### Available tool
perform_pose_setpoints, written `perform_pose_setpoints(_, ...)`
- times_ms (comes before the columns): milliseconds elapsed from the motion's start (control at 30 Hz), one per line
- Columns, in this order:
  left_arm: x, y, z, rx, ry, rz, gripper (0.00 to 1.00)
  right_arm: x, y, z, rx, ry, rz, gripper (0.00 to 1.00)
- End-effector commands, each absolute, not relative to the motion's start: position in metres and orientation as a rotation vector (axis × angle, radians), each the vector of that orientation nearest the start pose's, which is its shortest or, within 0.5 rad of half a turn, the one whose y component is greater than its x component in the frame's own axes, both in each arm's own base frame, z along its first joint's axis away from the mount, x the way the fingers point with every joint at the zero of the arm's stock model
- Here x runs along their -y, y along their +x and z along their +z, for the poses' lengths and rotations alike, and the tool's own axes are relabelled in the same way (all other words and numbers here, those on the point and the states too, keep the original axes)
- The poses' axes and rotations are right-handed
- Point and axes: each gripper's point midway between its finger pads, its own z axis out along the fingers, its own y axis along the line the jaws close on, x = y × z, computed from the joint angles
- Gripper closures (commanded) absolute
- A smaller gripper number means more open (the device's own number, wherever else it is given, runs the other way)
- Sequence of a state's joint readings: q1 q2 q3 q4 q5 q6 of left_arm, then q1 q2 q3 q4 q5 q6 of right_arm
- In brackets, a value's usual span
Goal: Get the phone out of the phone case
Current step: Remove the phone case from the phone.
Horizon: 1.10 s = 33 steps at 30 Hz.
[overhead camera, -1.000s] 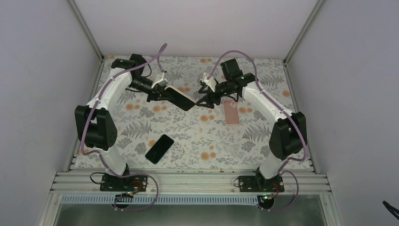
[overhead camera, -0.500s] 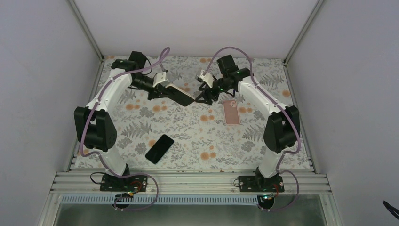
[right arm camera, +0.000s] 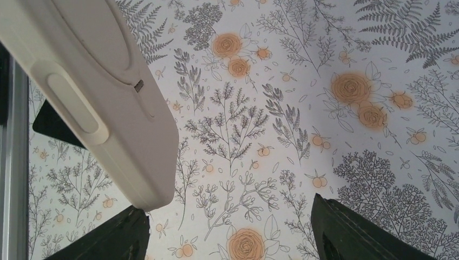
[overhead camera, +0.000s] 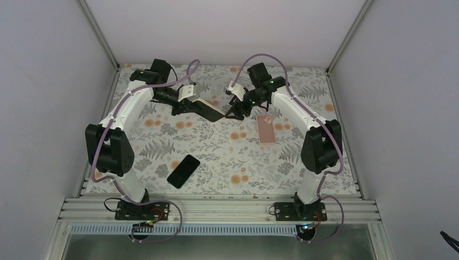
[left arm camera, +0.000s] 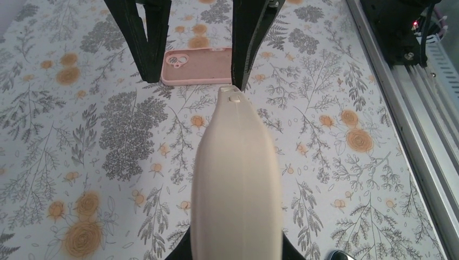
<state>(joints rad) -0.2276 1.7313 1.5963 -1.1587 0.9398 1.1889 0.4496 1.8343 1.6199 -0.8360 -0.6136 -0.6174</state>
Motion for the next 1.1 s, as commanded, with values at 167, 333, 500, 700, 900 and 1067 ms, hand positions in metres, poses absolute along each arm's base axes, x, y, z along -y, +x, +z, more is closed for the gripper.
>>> perform_pose_setpoints(167,0.257,0.237,0.280,-1.478,1.618,-1.317,0.98,-0.298,0.438,0.238,-1.813,-1.293,0.495,0.24)
perform_pose_setpoints(333,0.258,0.235,0.279,-1.482,1.628,-1.315,0.98,-0.296,0.443,0.244,-1.804,-1.280,0.465,0.23)
perform_pose_setpoints(500,0.258,0.235,0.278,-1.480,1.628,-1.320,0.98,-0.294,0.444,0.245,-1.805,-1.278,0.453,0.23)
perform_pose_setpoints(700,0.258,0.234,0.277,-1.487,1.635,-1.316,0.98,-0.293,0.450,0.250,-1.792,-1.264,0.425,0.23)
perform_pose_setpoints(900,0.258,0.232,0.276,-1.488,1.638,-1.315,0.98,-0.292,0.460,0.254,-1.789,-1.251,0.389,0.23)
perform_pose_setpoints(1067,0.258,0.231,0.277,-1.485,1.640,-1.312,0.98,-0.292,0.468,0.255,-1.784,-1.237,0.362,0.23)
